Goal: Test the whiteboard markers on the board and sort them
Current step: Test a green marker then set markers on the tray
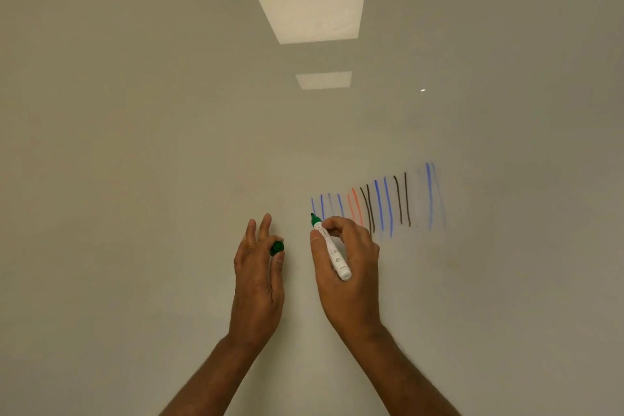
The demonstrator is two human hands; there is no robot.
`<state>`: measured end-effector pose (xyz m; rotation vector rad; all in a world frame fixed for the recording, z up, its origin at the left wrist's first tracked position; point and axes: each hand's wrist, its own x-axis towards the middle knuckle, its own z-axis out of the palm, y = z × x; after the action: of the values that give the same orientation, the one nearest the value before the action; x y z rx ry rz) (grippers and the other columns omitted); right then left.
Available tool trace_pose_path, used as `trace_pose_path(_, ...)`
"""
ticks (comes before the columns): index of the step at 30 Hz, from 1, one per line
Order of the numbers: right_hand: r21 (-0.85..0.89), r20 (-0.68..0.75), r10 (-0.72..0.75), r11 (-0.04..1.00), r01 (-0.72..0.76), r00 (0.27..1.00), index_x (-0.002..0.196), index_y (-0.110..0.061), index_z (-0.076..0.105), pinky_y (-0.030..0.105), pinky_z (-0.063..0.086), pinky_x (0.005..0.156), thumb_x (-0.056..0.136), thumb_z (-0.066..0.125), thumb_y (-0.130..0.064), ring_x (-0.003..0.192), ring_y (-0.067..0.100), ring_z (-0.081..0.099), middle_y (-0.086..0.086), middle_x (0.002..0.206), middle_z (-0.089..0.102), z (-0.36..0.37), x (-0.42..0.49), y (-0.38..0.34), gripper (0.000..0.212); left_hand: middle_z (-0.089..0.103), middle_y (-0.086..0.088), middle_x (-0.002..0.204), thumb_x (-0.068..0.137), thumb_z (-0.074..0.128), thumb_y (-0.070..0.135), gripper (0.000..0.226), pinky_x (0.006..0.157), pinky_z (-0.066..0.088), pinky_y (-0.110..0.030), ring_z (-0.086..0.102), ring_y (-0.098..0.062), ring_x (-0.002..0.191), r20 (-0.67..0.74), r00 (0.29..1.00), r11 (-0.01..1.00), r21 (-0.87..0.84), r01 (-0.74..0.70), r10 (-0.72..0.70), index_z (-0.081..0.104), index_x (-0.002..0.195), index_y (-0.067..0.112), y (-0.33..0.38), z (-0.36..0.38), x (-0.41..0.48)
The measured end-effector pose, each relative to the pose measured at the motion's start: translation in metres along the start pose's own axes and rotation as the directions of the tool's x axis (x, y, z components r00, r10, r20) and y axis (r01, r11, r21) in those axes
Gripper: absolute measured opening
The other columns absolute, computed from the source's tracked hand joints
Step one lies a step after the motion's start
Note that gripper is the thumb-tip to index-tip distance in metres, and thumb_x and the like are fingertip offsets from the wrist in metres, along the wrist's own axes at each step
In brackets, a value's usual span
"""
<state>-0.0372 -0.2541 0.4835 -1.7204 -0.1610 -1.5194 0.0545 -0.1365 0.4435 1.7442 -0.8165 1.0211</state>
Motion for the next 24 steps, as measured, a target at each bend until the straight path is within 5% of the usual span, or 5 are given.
trace_pose_path(5, -0.113, -0.03, -0.121, 0.987, 0.117, 0.992, 0.115, -0.024, 0.061, 0.045, 0.053, 0.084, 0.092, 0.051, -0.054, 0.096, 0.014, 0.058, -0.01, 0.103, 0.061, 0.029, 0.016, 0.008, 0.039, 0.015, 0.032, 0.164, 0.108, 0.037, 0.027, 0.038, 0.126, 0.008, -0.026, 0.008, -0.011, 0.157, -0.004, 0.993, 0.992, -0.015, -0.121, 0.121, 0.033, 0.137, 0.052, -0.01, 0.002, 0.02)
trace_pose_path(8, -0.181, -0.018, -0.121, 0.977, 0.115, 0.993, 0.117, -0.02, 0.064, 0.043, 0.053, 0.086, 0.09, 0.054, -0.05, 0.099, 0.016, 0.058, -0.002, 0.107, 0.065, 0.037, 0.022, 0.015, 0.042, 0.022, 0.017, 0.167, 0.108, 0.033, 0.03, 0.034, 0.128, 0.008, -0.037, 0.01, -0.016, 0.158, -0.002, 0.986, 0.986, -0.001, -0.169, 0.169, 0.041, 0.14, 0.039, -0.022, 0.009, 0.022)
trace_pose_path(11, -0.233, -0.021, -0.166, 0.96, 0.157, 0.986, 0.117, -0.017, 0.064, 0.04, 0.053, 0.085, 0.091, 0.054, -0.049, 0.098, 0.018, 0.06, 0.0, 0.106, 0.066, 0.039, 0.022, 0.018, 0.042, 0.019, 0.021, 0.167, 0.107, 0.033, 0.03, 0.034, 0.128, 0.006, -0.036, 0.009, -0.016, 0.158, -0.015, 0.986, 0.986, -0.027, -0.166, 0.166, 0.042, 0.139, 0.036, -0.024, 0.012, 0.023)
trace_pose_path(18, -0.266, -0.052, -0.255, 0.936, 0.232, 0.966, 0.113, -0.021, 0.059, 0.04, 0.056, 0.077, 0.097, 0.037, -0.061, 0.089, 0.013, 0.06, 0.007, 0.096, 0.07, 0.027, -0.011, 0.038, 0.049, 0.033, 0.002, 0.164, 0.107, 0.035, 0.025, 0.031, 0.128, 0.006, -0.036, 0.016, -0.02, 0.157, -0.029, 0.978, 0.979, 0.001, -0.205, 0.205, 0.054, 0.13, 0.019, -0.032, 0.019, 0.024)
trace_pose_path(24, -0.277, -0.005, -0.243, 0.932, 0.233, 0.97, 0.118, -0.039, 0.05, 0.049, 0.06, 0.071, 0.096, 0.031, -0.066, 0.08, 0.013, 0.059, 0.003, 0.088, 0.07, 0.016, -0.037, 0.052, 0.04, 0.033, 0.002, 0.164, 0.108, 0.034, 0.025, 0.037, 0.128, 0.005, -0.036, 0.016, -0.021, 0.157, -0.039, 0.98, 0.981, 0.022, -0.192, 0.193, 0.059, 0.13, 0.009, -0.032, 0.021, 0.025)
